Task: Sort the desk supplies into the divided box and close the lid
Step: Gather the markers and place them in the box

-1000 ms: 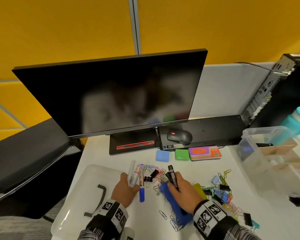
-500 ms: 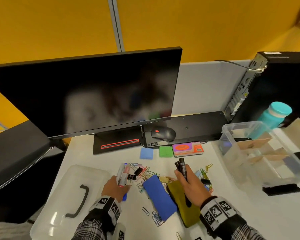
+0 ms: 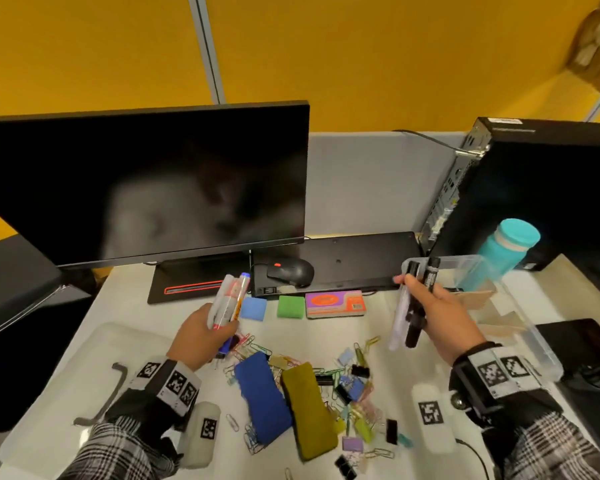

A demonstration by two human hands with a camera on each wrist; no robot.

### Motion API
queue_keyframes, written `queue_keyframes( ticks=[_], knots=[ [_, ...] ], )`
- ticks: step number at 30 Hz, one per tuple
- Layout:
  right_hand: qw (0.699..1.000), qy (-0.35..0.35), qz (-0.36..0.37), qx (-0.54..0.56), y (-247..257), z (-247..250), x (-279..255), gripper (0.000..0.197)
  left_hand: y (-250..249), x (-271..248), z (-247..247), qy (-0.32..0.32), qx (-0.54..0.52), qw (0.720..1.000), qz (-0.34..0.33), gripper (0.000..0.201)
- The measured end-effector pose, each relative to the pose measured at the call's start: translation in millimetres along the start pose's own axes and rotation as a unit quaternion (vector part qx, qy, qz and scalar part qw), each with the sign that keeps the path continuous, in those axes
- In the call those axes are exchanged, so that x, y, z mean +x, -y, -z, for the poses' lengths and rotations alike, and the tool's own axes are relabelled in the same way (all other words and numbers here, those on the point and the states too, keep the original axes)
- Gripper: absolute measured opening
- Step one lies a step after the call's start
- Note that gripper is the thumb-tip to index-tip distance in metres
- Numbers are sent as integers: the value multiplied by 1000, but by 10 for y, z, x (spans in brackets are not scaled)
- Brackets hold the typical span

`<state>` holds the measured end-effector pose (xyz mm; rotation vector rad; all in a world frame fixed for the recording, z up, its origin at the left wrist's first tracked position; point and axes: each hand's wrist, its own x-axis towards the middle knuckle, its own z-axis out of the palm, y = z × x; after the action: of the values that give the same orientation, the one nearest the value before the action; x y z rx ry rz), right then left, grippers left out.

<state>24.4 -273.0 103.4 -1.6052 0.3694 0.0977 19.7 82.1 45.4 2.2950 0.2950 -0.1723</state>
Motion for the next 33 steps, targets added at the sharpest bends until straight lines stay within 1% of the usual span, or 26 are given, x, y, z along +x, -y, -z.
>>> queue_keyframes(
  ticks=[3, 5, 6, 7, 8, 9, 10, 12, 13, 14, 15, 16, 17, 18, 19, 21, 22, 23, 24, 26, 27, 28, 29, 30, 32, 33],
  knots=[
    [997, -51, 38, -31, 256, 391, 150, 22, -260, -51, -275, 27, 1, 999, -39, 16],
    [986, -83, 94, -110, 393, 642, 273, 16, -393, -82, -469, 45, 1, 998, -54, 17],
    [971, -95, 137, -173, 441, 756, 343, 14, -462, -101, -557, 53, -1, 997, -57, 17],
    [944, -108, 181, -253, 468, 855, 428, 16, -519, -115, -636, 61, -5, 996, -59, 19],
    [906, -113, 225, -341, 483, 934, 521, 20, -569, -125, -709, 67, -8, 996, -61, 19],
    [859, -104, 259, -430, 484, 992, 624, 25, -620, -136, -772, 72, -8, 995, -64, 19],
    [808, -78, 270, -517, 467, 1034, 735, 28, -668, -148, -825, 75, -5, 995, -68, 18],
    [711, -3, 232, -663, 401, 1051, 943, 32, -751, -180, -916, 81, 3, 994, -73, 18],
    [675, 31, 206, -708, 364, 1031, 1019, 32, -787, -197, -955, 84, 9, 994, -74, 20],
    [650, 62, 183, -735, 335, 1002, 1068, 31, -815, -213, -985, 86, 12, 994, -73, 21],
    [638, 87, 160, -748, 302, 961, 1101, 31, -836, -227, -1009, 89, 12, 994, -69, 23],
    [634, 103, 141, -753, 273, 923, 1127, 31, -853, -237, -1026, 91, 11, 994, -65, 24],
    [638, 114, 122, -752, 259, 891, 1133, 30, -861, -243, -1037, 92, 10, 994, -61, 26],
    [656, 118, 105, -738, 255, 870, 1136, 29, -857, -242, -1047, 93, 8, 994, -59, 26],
    [690, 118, 92, -708, 257, 870, 1133, 26, -850, -243, -1053, 93, 9, 994, -57, 27],
    [784, 104, 84, -606, 271, 926, 1140, 17, -828, -242, -1059, 93, 17, 994, -52, 27],
    [828, 83, 99, -546, 284, 970, 1130, 14, -814, -243, -1062, 94, 18, 994, -50, 26],
    [852, 53, 135, -503, 309, 1023, 1126, 13, -800, -239, -1070, 95, 17, 994, -49, 27],
    [858, 15, 177, -483, 343, 1073, 1110, 15, -791, -239, -1075, 96, 16, 994, -52, 27],
    [847, -67, 245, -466, 405, 1169, 1067, 21, -784, -236, -1084, 97, 22, 994, -55, 28],
    [854, -101, 254, -442, 460, 1194, 1023, 24, -787, -232, -1088, 97, 25, 993, -57, 29],
    [868, -128, 251, -409, 482, 1227, 1016, 25, -793, -226, -1092, 98, 25, 993, -59, 29],
    [883, -146, 235, -378, 464, 1264, 1035, 25, -803, -219, -1097, 99, 24, 993, -61, 29],
    [901, -151, 200, -354, 448, 1286, 1049, 23, -813, -214, -1102, 101, 24, 993, -62, 29],
    [950, -135, 103, -262, 361, 1318, 1118, 20, -843, -211, -1110, 106, 23, 992, -65, 30],
    [967, -120, 60, -216, 320, 1311, 1136, 18, -855, -212, -1116, 108, 19, 992, -69, 30]
  ],
)
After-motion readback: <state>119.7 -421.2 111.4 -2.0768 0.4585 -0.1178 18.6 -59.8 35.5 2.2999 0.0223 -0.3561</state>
